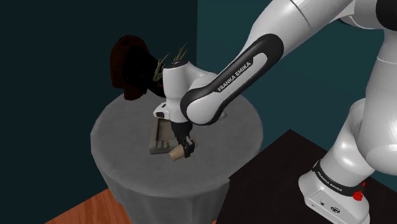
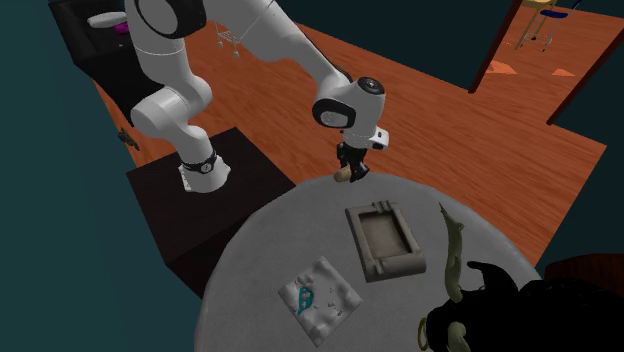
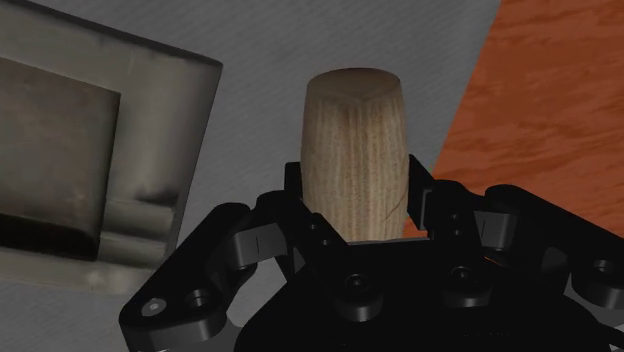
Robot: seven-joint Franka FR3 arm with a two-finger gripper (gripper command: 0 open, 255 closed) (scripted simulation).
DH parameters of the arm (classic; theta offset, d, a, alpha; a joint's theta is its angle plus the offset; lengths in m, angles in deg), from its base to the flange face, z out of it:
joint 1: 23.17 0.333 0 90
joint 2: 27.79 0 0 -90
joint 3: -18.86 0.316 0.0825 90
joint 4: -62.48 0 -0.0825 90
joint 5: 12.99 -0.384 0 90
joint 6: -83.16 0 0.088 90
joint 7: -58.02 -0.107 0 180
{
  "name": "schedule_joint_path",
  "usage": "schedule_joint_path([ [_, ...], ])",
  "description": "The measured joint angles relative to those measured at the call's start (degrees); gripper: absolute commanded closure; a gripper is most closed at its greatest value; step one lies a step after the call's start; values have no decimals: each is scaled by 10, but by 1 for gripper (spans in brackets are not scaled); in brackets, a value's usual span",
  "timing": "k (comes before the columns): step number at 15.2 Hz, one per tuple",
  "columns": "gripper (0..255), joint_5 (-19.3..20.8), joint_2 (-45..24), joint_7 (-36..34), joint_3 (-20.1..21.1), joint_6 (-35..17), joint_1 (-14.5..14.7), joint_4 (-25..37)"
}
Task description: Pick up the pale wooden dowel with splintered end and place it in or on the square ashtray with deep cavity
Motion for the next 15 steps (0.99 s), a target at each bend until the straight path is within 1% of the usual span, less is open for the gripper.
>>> schedule_joint_path([
  [5,255,-10,26,6,3,32,-4,7],
  [7,255,-6,14,15,-2,42,-9,28],
  [12,255,9,-42,52,-24,77,-31,115],
  [15,255,20,-94,71,-37,108,-40,196],
])
